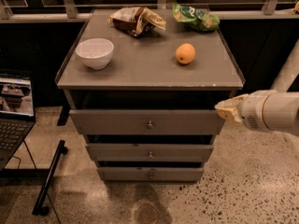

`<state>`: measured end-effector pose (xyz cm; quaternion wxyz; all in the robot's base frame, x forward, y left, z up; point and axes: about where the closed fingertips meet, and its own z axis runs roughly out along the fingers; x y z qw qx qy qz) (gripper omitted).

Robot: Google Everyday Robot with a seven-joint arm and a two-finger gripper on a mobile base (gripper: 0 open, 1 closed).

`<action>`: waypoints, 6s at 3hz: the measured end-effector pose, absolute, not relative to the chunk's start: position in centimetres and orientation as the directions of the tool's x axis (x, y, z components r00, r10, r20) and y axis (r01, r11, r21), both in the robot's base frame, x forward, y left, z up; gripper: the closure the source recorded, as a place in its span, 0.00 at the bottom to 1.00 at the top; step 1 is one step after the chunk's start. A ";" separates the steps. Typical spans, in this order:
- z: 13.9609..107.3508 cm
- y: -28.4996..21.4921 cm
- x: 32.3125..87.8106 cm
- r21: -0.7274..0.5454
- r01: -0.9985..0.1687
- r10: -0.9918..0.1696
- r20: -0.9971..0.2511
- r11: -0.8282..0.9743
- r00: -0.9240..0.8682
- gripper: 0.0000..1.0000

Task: Open top drawer

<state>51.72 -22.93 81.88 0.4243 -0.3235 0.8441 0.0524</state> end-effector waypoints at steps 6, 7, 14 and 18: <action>72.6 -20.7 64.0 -0.093 -0.334 -0.211 -0.917 0.938 -0.338 1.00; 72.5 -20.6 63.9 -0.116 -0.341 -0.236 -0.912 0.933 -0.335 1.00; 67.3 -21.8 69.2 -0.336 -0.370 -0.474 -0.786 0.866 -0.396 1.00; 67.3 -20.8 67.2 -0.256 -0.406 -0.441 -0.762 0.878 -0.475 1.00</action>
Offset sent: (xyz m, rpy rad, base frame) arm 0.0617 0.0003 -0.0770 0.2911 -0.3362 -0.3665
